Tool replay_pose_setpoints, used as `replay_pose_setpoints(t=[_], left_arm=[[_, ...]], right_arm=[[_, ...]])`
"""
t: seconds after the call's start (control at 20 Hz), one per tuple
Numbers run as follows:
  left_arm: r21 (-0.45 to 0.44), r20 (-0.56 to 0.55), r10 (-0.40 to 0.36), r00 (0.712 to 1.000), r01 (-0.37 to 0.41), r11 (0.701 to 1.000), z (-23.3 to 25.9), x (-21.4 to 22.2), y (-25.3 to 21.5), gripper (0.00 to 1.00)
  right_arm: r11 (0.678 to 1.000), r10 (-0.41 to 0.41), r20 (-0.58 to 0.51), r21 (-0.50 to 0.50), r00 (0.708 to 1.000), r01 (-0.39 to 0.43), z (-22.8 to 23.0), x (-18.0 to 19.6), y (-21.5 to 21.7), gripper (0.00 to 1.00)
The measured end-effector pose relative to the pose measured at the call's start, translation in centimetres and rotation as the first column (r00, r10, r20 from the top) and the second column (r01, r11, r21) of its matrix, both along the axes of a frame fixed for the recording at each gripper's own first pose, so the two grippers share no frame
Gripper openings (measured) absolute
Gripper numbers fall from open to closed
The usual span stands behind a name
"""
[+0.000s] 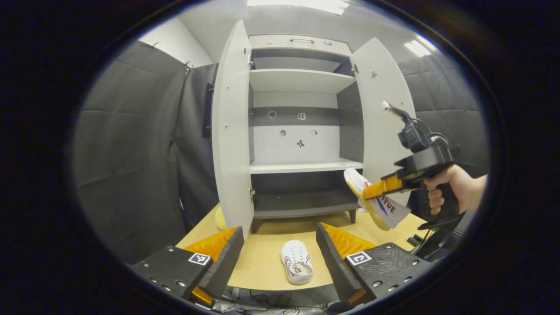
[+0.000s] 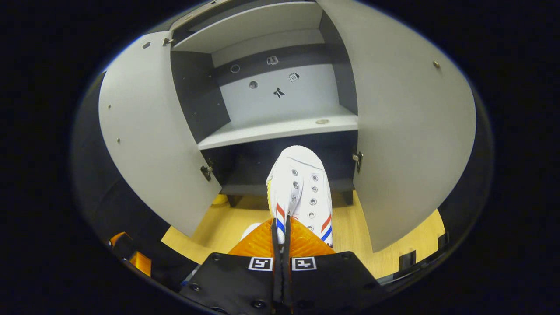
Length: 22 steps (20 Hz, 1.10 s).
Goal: Grab one shoe with the right hand and put it into the shoe cabinet, grab the other shoe with the left hand and put it into the shoe cabinet; then close the right door with the right hand and the left door with the left hand.
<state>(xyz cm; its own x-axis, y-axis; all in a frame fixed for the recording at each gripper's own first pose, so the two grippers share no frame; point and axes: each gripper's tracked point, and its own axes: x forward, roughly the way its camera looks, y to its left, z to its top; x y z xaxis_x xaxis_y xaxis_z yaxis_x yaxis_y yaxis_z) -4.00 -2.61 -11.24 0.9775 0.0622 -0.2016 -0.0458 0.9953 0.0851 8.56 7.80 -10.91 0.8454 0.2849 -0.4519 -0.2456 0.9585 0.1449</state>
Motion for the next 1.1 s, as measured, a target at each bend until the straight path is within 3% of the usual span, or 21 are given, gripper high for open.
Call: replay_pose_setpoints(t=[0.25, 0.35, 0.55, 1.1], left_arm=[[0.021, 0.018, 0.046, 0.999, -0.046, 0.999, 0.8, 0.4, 0.5, 0.94], [0.020, 0.027, 0.056, 0.998, -0.056, 0.998, 1.1, 0.8, 0.4, 0.97], [0.006, 0.039, 0.059, 0.998, -0.059, 0.998, 2.3, 3.9, 0.1, 0.95], [-0.063, 0.129, -0.003, 0.992, 0.011, 0.998, 9.2, 11.3, -2.8, 0.95]], right_arm=[[0.998, 0.044, 0.115, 0.042, 0.992, -0.050, 5.3, 3.7, 2.3, 0.02], [0.996, 0.062, 0.147, 0.054, 0.987, -0.071, 6.9, 5.1, 3.3, 0.01], [0.993, 0.077, 0.215, 0.069, 0.974, -0.094, 10.4, 8.5, 4.6, 0.01], [0.996, -0.006, 0.293, 0.083, 0.956, -0.019, 15.5, 20.4, 3.5, 0.01]])
